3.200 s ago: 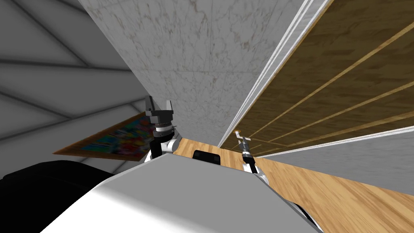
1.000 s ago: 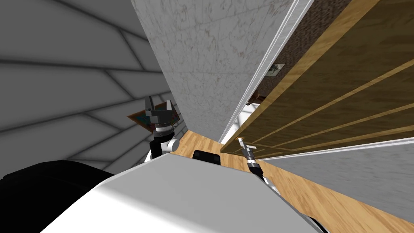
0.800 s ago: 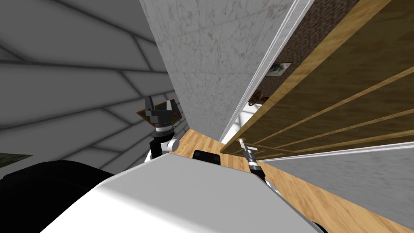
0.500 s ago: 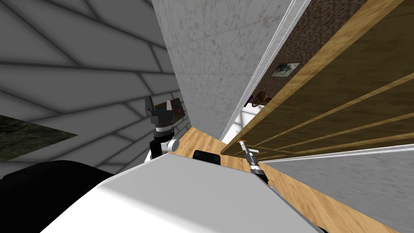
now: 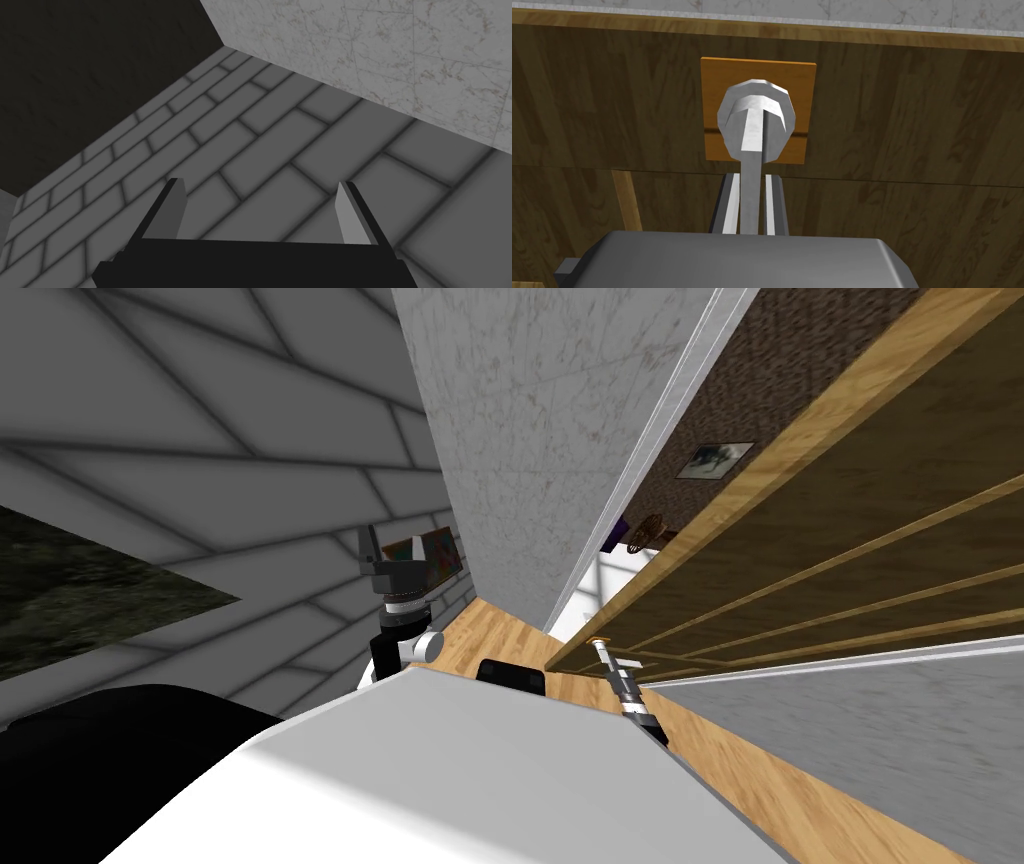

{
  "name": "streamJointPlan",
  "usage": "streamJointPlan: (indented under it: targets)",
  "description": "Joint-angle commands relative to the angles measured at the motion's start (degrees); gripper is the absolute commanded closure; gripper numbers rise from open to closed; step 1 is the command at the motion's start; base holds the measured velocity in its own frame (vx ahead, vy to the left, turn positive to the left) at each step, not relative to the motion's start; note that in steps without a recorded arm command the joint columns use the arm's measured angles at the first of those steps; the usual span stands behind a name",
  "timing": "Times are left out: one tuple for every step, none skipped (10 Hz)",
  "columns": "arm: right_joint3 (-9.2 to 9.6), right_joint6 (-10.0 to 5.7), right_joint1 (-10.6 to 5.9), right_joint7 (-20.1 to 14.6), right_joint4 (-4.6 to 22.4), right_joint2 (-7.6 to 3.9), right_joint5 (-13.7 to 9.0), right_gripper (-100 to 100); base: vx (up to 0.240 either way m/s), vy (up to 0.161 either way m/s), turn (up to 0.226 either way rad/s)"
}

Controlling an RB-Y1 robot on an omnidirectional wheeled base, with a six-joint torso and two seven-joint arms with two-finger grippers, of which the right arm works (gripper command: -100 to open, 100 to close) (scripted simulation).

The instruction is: Pull the door open

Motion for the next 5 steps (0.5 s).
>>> streamJointPlan:
  targets:
    - [0.05,-0.16,0.02,-0.06,0.08,-0.04,0.08,100,-0.18,-0.086,0.181]
    - [0.04,-0.32,-0.06,-0.09,0.27,-0.12,0.1,100,-0.186,-0.06,0.129]
    - [0.04,-0.51,-0.15,-0.12,0.47,-0.2,0.13,100,-0.196,-0.054,0.121]
    - [0.03,-0.7,-0.25,-0.15,0.68,-0.29,0.15,100,-0.218,-0.089,0.154]
    - [0.02,-0.9,-0.35,-0.19,0.9,-0.38,0.18,100,-0.223,-0.051,0.22]
